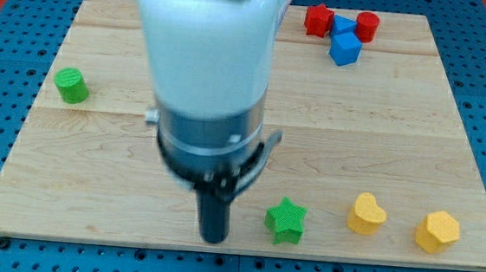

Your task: Nudge the green star and yellow heart right a bit

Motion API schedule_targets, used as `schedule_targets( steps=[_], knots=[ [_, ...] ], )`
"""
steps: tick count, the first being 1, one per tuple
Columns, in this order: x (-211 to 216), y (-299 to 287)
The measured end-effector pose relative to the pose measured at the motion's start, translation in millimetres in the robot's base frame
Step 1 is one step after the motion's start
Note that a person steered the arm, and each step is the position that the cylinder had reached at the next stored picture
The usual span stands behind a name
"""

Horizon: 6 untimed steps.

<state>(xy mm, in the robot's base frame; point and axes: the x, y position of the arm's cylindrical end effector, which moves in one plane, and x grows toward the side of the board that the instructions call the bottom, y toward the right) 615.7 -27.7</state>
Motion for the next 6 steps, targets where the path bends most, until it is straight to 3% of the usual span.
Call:
schedule_targets(
  steps=[2, 3, 4, 6],
  knots=[
    [-12.1, 147.6],
    [-9.5, 177.4],
    [3.2, 143.6],
    [-16.1, 46.8]
  ],
)
